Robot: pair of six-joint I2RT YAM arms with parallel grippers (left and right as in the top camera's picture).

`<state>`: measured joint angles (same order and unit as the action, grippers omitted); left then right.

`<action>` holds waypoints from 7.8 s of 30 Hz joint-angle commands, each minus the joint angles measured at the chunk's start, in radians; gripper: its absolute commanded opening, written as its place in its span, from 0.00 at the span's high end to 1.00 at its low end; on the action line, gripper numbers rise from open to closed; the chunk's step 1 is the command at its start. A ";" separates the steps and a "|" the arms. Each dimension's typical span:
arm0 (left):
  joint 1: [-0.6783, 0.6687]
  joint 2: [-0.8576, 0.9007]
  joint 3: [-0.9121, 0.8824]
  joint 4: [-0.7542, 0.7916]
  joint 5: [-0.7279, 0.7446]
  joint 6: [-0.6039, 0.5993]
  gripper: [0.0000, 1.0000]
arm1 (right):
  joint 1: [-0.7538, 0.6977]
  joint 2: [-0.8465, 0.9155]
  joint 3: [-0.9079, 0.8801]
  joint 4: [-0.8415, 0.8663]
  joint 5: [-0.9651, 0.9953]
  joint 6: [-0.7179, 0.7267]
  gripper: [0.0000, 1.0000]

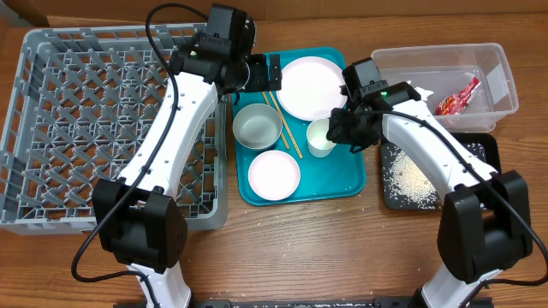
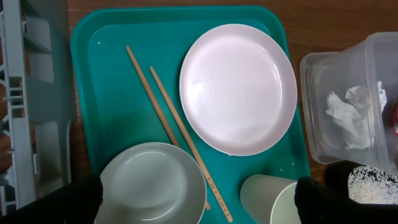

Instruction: Sort waste into correct bins and load items into the dishwasher

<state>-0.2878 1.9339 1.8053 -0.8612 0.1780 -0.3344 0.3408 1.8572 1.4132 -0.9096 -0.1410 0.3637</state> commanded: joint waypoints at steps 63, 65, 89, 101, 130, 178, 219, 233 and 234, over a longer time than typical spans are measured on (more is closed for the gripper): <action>0.274 0.043 0.010 -0.025 1.388 0.462 0.00 | -0.110 -0.048 -0.026 1.048 -1.030 0.319 0.96; 0.268 0.043 0.010 -0.025 1.374 0.462 0.00 | -0.099 -0.048 -0.026 1.104 -1.031 0.351 0.96; 0.249 0.043 0.010 -0.051 1.393 0.462 0.52 | -0.067 -0.016 -0.026 1.133 -0.921 0.347 0.96; 0.336 0.030 0.019 -0.025 1.098 0.373 0.62 | -0.098 -0.016 -0.026 1.023 -0.913 0.254 0.23; 0.300 -0.213 0.144 -0.748 -0.167 0.109 0.67 | -0.151 -0.016 -0.026 0.376 -0.451 -0.005 0.00; 0.222 -0.208 -0.103 -0.306 -0.059 0.034 0.04 | -0.150 -0.053 -0.024 0.293 -0.414 -0.005 0.00; 0.071 -0.204 -0.056 0.169 0.051 -0.006 0.02 | -0.151 -0.597 -0.026 0.021 -0.308 0.032 0.00; 0.071 -0.204 -0.056 0.139 0.048 -0.006 0.02 | -0.150 -0.523 -0.026 0.055 -0.354 0.033 0.00; 0.071 -0.204 -0.056 0.140 0.047 -0.006 0.02 | -0.150 -0.518 -0.026 0.058 -0.355 0.033 0.00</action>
<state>-0.2146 1.7260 1.7344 -0.7216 0.2413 -0.3241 0.1905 1.3285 1.3785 -0.8639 -0.4686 0.3927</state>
